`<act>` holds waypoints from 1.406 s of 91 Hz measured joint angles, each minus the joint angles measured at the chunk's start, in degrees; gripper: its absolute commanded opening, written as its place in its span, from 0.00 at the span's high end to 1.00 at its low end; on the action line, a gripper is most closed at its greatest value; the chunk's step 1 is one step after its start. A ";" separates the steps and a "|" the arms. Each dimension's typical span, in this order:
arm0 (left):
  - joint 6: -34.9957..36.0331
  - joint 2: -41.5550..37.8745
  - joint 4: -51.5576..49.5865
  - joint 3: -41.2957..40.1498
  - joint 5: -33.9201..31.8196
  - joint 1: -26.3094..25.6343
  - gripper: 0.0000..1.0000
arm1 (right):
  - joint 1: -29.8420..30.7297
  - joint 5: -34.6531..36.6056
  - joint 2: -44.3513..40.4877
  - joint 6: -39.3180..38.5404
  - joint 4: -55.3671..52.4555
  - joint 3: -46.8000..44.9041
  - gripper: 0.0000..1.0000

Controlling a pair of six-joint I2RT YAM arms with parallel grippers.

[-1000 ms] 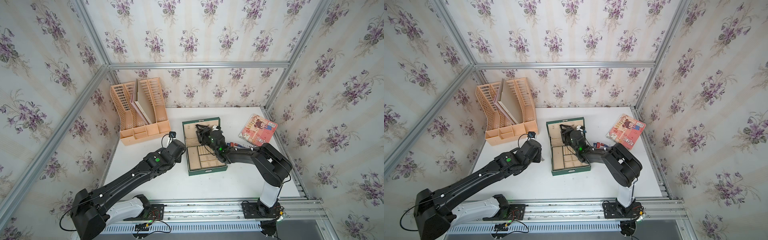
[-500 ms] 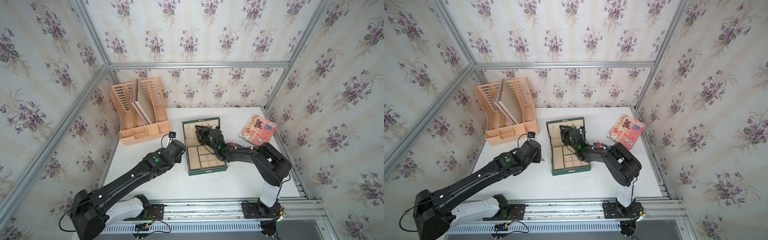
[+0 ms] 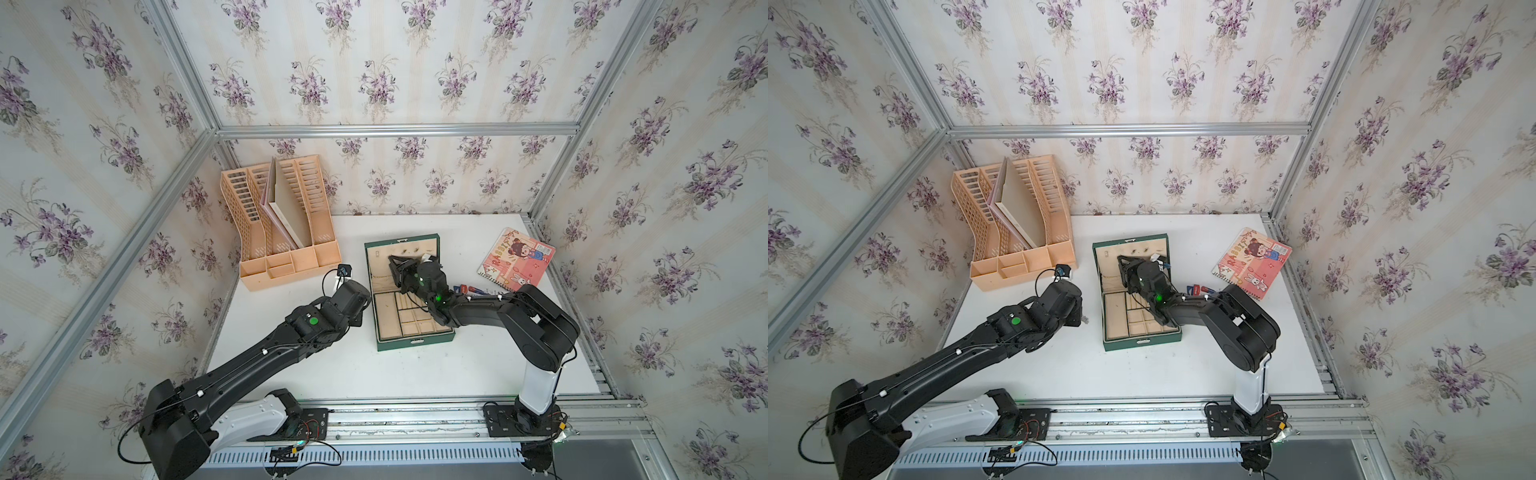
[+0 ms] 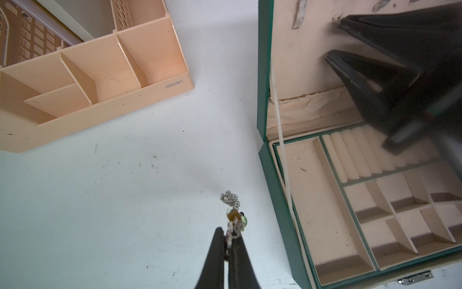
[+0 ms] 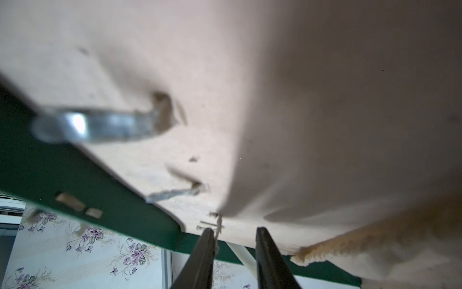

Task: Put jewelry chain into jewelry box
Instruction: Open the fastener on the jewelry box, then hang the necklace on the jewelry box clasp.

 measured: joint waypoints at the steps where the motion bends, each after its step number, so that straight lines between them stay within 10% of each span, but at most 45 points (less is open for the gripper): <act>1: 0.00 0.00 0.00 0.00 0.02 0.00 1.00 | 0.02 0.00 0.00 0.00 -0.02 -0.02 0.68; 24: -0.02 -0.07 -0.02 -0.04 0.13 0.00 1.00 | 0.31 -0.02 0.33 0.04 1.36 -0.66 0.67; 47: -0.02 -0.33 -0.07 -0.04 0.13 0.00 1.00 | 0.26 -0.48 -4.31 -1.64 -1.53 -1.70 0.37; 65: -0.02 -0.83 -1.18 0.74 0.20 0.00 1.00 | -1.38 -2.69 -12.85 -8.92 -5.62 -1.97 0.34; 94: 3.50 -2.43 -5.66 8.22 2.10 0.00 1.00 | 5.95 3.85 -30.36 -53.72 -26.38 -0.85 0.22; 128: 12.63 0.66 -14.43 26.32 6.60 0.00 1.00 | 8.13 7.19 -46.84 -89.05 -5.99 -32.92 0.24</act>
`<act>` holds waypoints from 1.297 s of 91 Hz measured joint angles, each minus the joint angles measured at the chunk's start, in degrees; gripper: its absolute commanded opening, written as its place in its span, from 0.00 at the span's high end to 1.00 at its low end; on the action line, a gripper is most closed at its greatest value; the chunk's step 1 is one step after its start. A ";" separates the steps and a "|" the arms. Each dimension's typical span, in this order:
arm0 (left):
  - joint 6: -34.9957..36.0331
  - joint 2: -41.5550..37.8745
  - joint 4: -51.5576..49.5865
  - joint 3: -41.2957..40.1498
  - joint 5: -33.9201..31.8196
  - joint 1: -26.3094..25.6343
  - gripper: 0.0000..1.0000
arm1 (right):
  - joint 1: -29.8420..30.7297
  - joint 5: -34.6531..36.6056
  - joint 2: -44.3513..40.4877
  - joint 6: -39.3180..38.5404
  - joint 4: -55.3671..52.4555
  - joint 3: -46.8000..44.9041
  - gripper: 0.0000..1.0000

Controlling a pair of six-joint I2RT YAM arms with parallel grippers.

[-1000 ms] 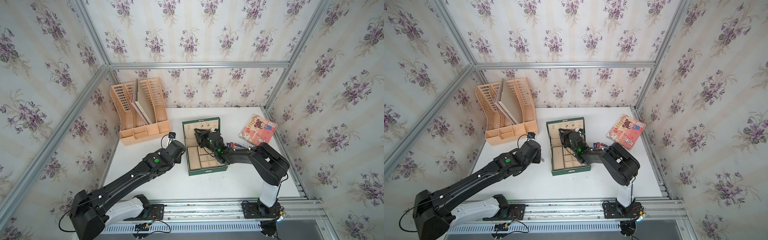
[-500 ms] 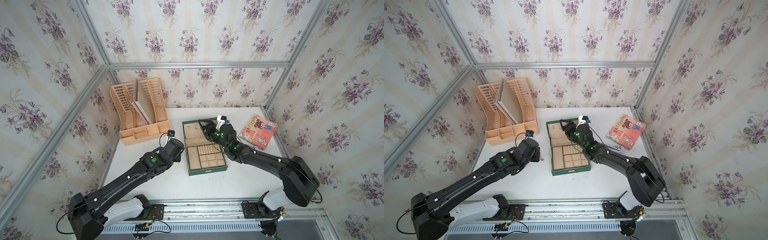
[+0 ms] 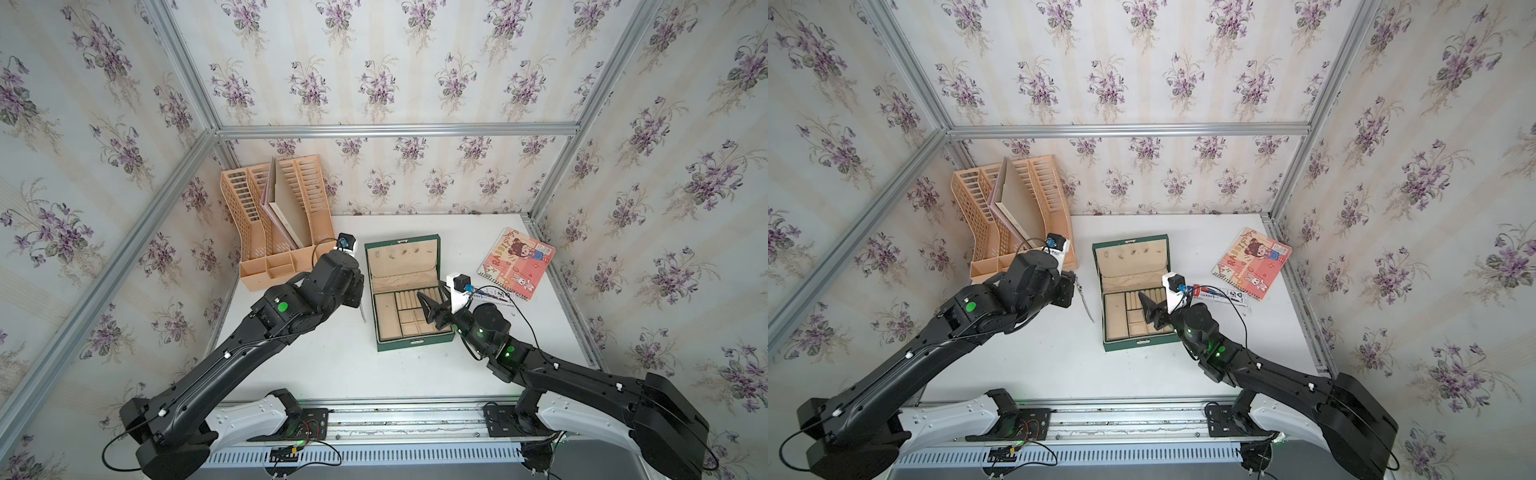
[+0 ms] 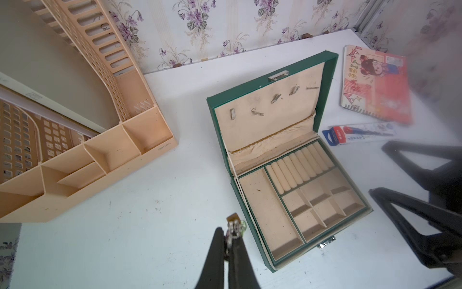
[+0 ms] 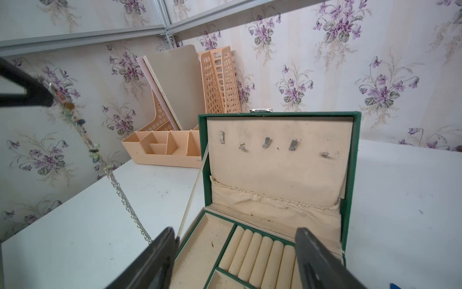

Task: Put jewelry chain into jewelry box
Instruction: Hang the necklace on the jewelry box clasp.

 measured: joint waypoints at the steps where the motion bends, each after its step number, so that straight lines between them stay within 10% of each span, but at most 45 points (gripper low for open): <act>1: 0.20 0.11 -0.24 0.35 0.22 0.00 1.00 | 0.42 -0.31 0.31 -0.48 1.31 -0.61 0.24; 42: 5.51 2.47 -4.81 9.81 6.91 -0.04 1.00 | 12.22 -0.31 26.27 -15.85 39.32 3.69 0.35; 118: 6.60 2.25 -5.77 11.45 9.81 -0.04 1.00 | 13.27 1.46 39.39 -17.44 37.70 17.46 0.66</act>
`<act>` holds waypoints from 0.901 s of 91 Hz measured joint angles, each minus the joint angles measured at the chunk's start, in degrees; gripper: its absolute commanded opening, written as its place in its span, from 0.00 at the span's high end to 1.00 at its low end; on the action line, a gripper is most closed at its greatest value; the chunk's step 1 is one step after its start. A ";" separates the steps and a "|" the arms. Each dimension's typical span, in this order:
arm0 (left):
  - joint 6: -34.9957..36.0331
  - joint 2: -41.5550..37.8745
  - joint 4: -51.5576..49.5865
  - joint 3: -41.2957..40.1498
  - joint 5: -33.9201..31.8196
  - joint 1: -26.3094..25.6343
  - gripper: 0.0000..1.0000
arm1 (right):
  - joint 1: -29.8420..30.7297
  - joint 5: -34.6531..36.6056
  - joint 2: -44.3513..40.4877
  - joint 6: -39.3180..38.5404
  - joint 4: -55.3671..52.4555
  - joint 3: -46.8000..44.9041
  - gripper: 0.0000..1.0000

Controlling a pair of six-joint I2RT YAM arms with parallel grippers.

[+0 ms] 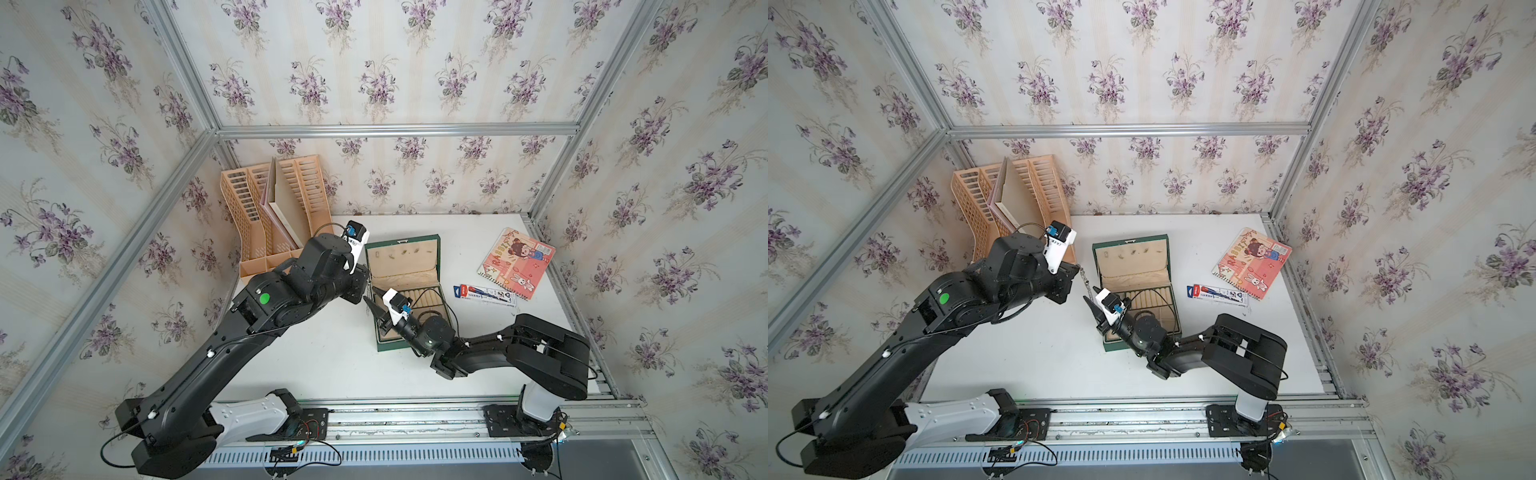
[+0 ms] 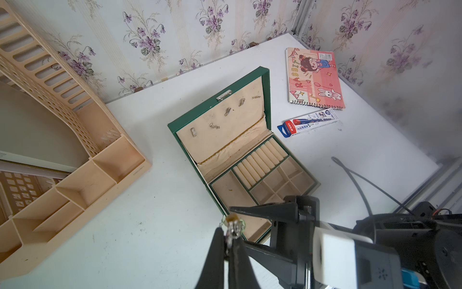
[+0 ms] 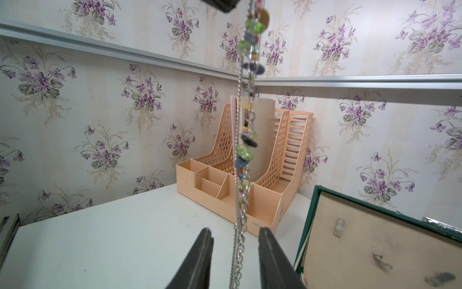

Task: Put jewelry chain into jewelry box
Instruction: Hang the necklace on the jewelry box clasp.

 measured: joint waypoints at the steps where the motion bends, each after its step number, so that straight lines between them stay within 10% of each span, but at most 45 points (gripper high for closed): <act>1: 0.00 0.00 0.00 0.00 0.00 0.00 1.00 | 0.00 0.00 0.07 0.02 -0.07 0.07 0.66; 82: 0.28 -0.76 0.70 -1.57 0.35 0.00 1.00 | 0.00 1.36 -1.97 0.81 -0.37 -1.51 1.00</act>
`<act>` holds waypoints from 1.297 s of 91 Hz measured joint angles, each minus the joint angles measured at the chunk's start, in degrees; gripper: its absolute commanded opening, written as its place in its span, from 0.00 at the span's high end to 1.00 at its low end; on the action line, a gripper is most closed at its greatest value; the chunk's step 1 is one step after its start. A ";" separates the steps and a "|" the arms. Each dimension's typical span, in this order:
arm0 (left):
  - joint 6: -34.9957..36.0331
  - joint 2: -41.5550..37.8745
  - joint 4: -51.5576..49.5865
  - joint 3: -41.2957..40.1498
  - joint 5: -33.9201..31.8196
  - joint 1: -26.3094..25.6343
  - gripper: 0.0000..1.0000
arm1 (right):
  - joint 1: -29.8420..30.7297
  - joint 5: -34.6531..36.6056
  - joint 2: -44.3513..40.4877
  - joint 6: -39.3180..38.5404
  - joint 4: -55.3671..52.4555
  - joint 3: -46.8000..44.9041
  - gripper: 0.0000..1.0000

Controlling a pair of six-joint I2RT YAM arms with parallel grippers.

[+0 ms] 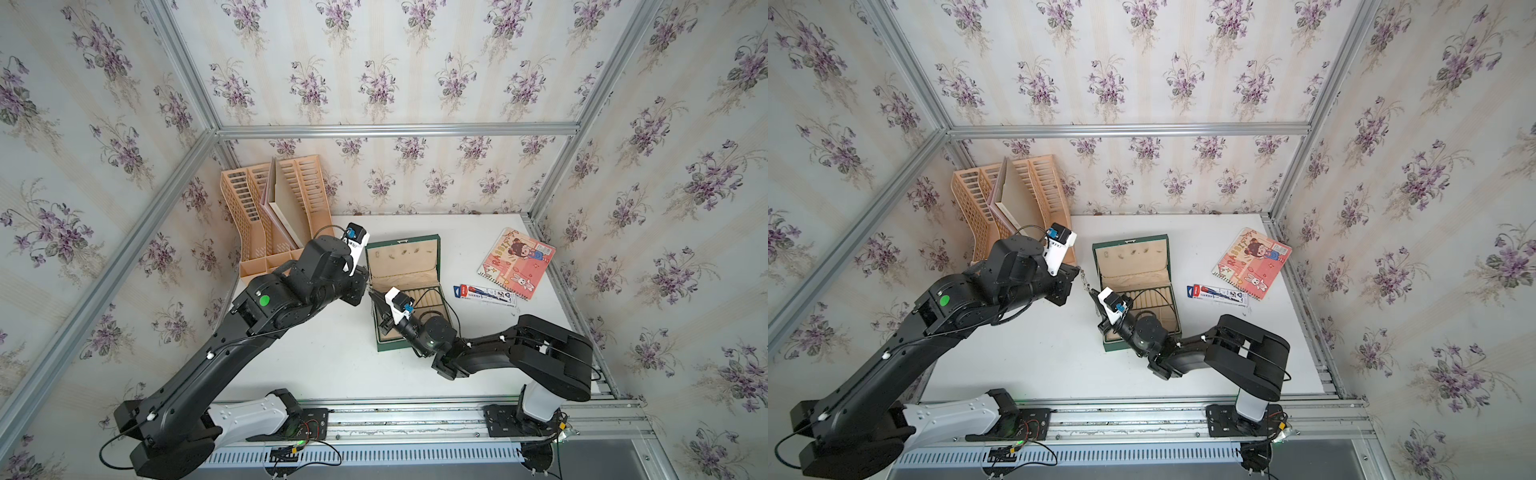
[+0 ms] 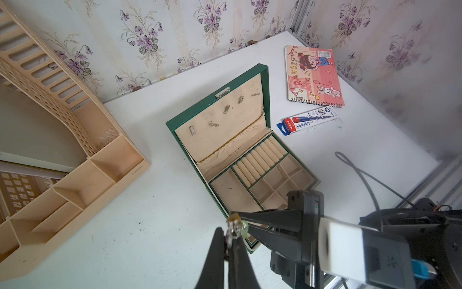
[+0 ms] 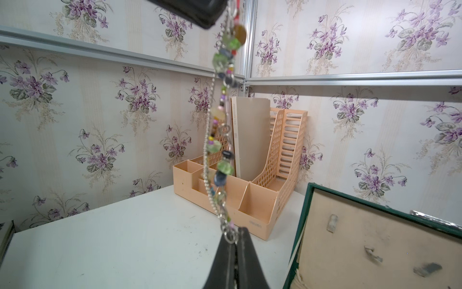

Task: Put jewelry chain into jewelry box
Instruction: Hang the necklace on the jewelry box clasp.

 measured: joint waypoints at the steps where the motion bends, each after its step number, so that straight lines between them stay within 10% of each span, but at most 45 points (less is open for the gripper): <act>1: 0.00 0.00 0.04 -0.04 -0.04 0.00 1.00 | 0.00 -0.02 -0.24 0.00 -0.04 -0.20 1.00; 54: -8.28 -3.10 23.65 -18.56 -14.73 0.04 1.00 | -7.56 0.11 -15.23 5.22 -21.77 -1.51 1.00; 118: -13.49 9.90 67.04 -34.88 -24.48 0.04 1.00 | -21.03 -4.90 -2.27 10.56 -37.57 15.17 1.00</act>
